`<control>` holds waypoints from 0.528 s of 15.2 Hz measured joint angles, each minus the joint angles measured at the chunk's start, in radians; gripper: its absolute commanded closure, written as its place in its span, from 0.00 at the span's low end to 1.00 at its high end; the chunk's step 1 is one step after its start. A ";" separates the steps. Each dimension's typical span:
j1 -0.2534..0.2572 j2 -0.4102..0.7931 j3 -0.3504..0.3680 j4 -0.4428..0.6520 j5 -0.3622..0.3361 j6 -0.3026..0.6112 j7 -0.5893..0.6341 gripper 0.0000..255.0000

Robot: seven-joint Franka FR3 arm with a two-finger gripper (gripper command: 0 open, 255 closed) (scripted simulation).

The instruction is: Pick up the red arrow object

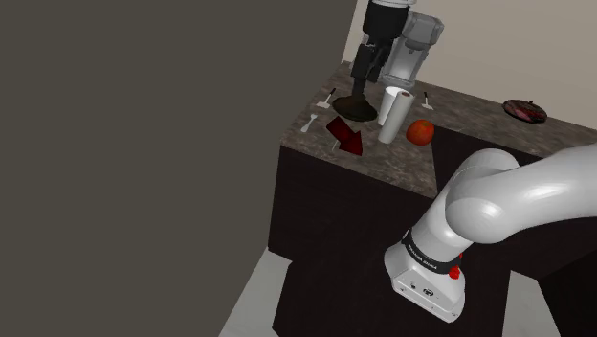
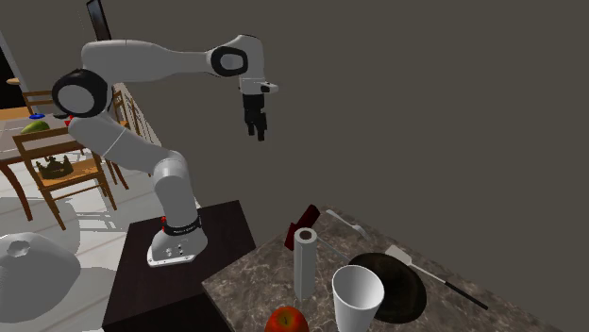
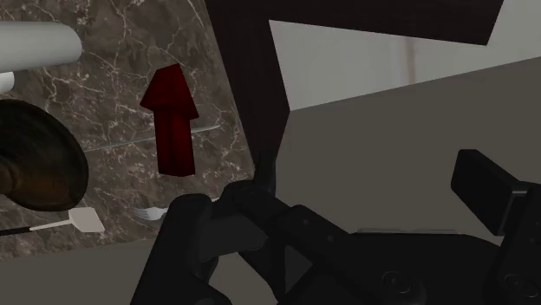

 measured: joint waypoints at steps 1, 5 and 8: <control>0.000 0.000 0.000 0.000 0.000 0.000 0.000 0.00; -0.014 -0.039 -0.070 -0.099 -0.033 0.101 -0.081 0.00; -0.029 -0.066 -0.143 -0.184 -0.067 0.199 -0.161 0.00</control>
